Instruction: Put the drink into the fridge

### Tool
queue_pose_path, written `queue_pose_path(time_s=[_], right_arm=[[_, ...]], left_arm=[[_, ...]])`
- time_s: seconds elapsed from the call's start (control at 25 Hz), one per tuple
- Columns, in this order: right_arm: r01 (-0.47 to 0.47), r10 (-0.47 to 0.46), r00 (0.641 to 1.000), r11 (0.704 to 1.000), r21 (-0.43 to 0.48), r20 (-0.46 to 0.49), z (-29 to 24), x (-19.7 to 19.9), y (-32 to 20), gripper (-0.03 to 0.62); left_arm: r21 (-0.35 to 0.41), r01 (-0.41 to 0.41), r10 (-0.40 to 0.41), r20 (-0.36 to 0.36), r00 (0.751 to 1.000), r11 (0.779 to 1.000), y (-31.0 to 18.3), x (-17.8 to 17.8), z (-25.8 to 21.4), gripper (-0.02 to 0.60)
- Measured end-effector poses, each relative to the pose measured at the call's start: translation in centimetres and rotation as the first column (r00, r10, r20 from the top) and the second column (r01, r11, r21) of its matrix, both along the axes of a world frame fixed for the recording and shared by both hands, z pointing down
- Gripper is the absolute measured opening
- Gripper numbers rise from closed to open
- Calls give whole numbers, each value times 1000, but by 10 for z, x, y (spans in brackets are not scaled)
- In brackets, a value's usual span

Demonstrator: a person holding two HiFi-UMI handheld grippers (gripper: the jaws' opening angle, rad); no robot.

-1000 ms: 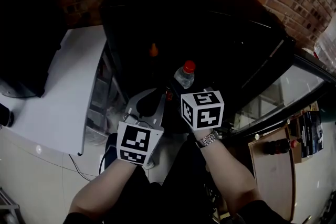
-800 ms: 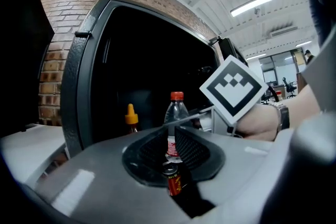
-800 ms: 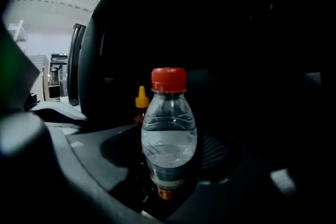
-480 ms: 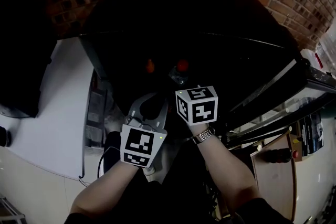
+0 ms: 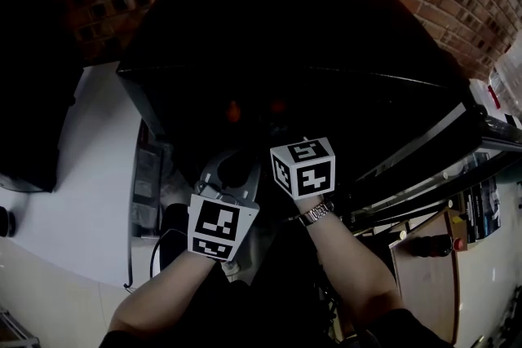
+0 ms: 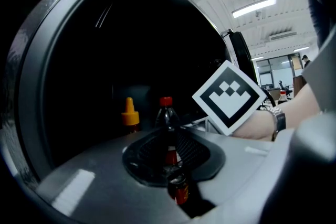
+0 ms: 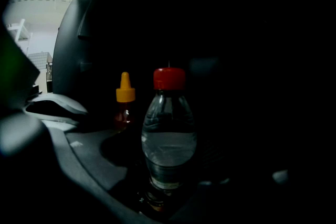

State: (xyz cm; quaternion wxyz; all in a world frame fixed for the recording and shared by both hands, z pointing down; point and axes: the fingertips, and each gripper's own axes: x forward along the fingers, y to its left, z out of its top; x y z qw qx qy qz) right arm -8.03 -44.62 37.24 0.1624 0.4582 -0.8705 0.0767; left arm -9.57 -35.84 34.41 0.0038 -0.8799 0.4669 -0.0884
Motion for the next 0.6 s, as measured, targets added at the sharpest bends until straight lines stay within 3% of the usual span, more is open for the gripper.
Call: queue_pose_path(time_s=[0.6], right_arm=[[-64, 64, 998, 997, 46, -5, -22, 24, 29, 330]], left_arm=[[42, -23, 23, -12, 1000, 999, 22, 6, -21, 32]])
